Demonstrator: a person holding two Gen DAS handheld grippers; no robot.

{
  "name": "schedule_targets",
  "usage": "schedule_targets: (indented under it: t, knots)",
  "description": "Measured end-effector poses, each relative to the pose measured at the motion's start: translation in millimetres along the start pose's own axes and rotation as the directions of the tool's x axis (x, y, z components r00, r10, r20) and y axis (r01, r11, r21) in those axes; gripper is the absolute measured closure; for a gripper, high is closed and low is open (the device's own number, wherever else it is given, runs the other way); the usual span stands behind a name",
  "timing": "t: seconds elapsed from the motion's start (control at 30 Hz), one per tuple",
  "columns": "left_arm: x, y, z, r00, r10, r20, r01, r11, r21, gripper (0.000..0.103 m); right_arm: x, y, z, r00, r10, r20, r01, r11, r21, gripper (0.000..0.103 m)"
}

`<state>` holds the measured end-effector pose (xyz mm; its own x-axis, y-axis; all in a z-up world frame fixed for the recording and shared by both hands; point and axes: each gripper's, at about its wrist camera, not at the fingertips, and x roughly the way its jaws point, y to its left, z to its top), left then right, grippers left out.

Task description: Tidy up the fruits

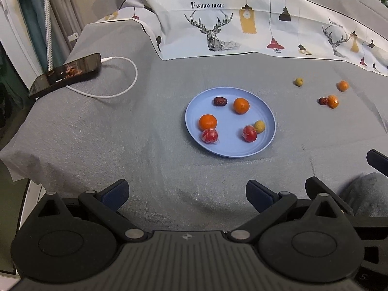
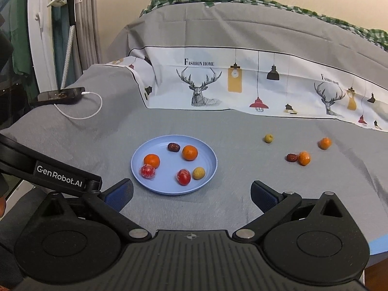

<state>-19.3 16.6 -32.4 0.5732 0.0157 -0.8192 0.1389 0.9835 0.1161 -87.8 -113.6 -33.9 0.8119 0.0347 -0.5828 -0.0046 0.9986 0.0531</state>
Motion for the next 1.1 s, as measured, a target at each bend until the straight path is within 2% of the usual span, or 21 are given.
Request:
schedule_targets:
  t: [0.57,0.73,0.83,0.9,1.0,1.1]
  knots:
    - [6,-2,8,1.000,0.007,-0.023,-0.006,1.000,0.013,0.000,5,-4,-2,1.000,0.006,-0.003,-0.006,1.000,0.013,0.001]
    - [10,-6,20,0.999,-0.012,-0.034,0.013,1.000,0.014,0.000,16,-17,1,1.000,-0.019,-0.024,0.020,0.998,0.055,0.001]
    - [15,-17,32,0.998,-0.025,-0.053,0.026,0.999,0.033,0.000,16,-41,0,0.997,-0.080,-0.008,0.081,0.988,0.131,0.001]
    - [18,-28,38,0.998,-0.034,-0.059,0.036,0.998,0.041,0.000,21,-65,-2,0.992,-0.125,-0.029,0.128,0.970,0.205,0.001]
    - [24,-48,45,0.996,-0.056,-0.070,0.060,0.996,0.066,0.000,27,-103,-7,0.977,-0.209,-0.052,0.215,0.932,0.293,0.001]
    - [38,-71,56,0.988,-0.111,-0.105,0.119,0.991,0.069,0.000,35,-141,-13,0.960,-0.274,-0.066,0.279,0.894,0.350,0.001]
